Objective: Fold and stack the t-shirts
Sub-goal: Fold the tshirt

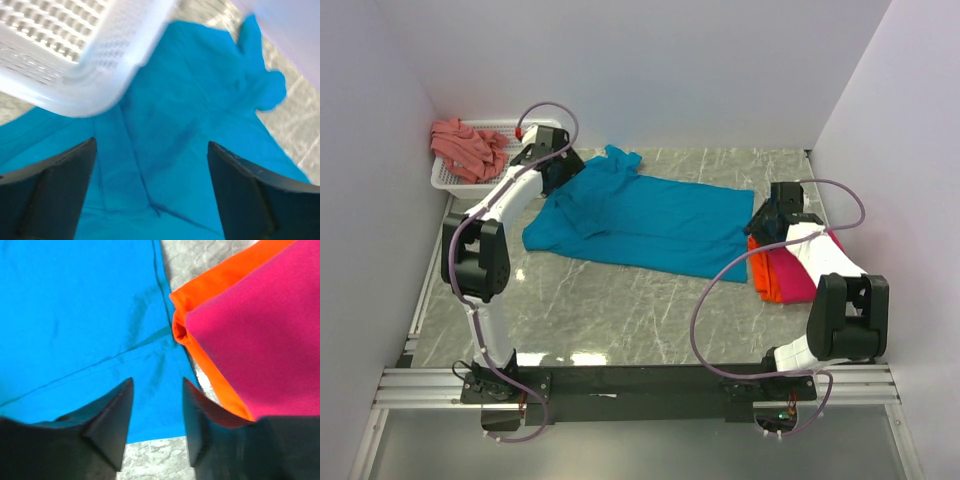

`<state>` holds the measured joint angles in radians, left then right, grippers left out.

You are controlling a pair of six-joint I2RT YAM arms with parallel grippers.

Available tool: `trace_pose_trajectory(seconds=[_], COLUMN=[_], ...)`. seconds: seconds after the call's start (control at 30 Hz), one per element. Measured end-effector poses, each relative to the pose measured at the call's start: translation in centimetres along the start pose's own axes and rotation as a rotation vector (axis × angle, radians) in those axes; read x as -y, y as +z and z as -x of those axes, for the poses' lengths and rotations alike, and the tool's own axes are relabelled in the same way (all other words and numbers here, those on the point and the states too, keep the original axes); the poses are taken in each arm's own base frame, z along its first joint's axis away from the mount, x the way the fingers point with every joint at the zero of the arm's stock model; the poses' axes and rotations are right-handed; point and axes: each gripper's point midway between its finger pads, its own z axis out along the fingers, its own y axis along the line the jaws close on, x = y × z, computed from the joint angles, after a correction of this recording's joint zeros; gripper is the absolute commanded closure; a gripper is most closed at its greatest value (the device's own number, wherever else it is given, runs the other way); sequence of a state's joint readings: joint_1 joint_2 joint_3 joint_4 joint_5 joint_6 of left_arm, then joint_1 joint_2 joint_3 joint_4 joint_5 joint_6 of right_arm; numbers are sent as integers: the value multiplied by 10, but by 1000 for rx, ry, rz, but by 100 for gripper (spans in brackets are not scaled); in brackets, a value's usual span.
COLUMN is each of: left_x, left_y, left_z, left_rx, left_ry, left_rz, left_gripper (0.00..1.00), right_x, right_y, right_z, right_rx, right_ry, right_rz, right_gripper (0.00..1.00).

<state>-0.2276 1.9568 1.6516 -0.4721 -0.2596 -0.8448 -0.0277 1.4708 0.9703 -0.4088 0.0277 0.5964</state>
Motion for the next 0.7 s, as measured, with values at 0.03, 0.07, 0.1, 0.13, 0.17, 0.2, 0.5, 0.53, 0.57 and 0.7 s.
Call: trace_pose_trajectory(seconds=[0.03,0.07,0.1,0.13,0.17,0.2,0.5,0.53,0.57,0.7], left_x=[5,9,12,14,14,11,-64,-73,-81,-109], left_y=[-3,-5,-9,-12,-18,-24,-59,-55,-50,-23], left_z=[-2,-6,-9,-13,-18,-23,-71,-77,-83,-91], left_rx=[-1,-5,-9,-15,-23,-30,-119,-140,-161,-214], left_ry=[13,26,36,43,47,50,42,38,31,-26], left_rz=[-11,-18,-25,-32,-42,-48,24,36,47,79], left_gripper=[1,1,1,1,1,1,1,1,1,1], right_x=[-1,-2,-4,-7,-9,-11,-60,-62,-63,-54], right_y=[0,-1,-3,-6,-8,-12,-16,-13,-8,15], right_z=[0,-1,-1,-3,-5,-8,-70,-77,-83,-108], right_rx=[-3,-4,-4,-4,-5,-4,-94,-110,-128,-207], right_ry=[-6,-10,-15,-24,-34,-46,-224,-238,-248,-277], right_rz=[5,14,26,41,53,67,177,178,175,119], right_gripper=[42,35,29,25,24,23,22,22,22,22])
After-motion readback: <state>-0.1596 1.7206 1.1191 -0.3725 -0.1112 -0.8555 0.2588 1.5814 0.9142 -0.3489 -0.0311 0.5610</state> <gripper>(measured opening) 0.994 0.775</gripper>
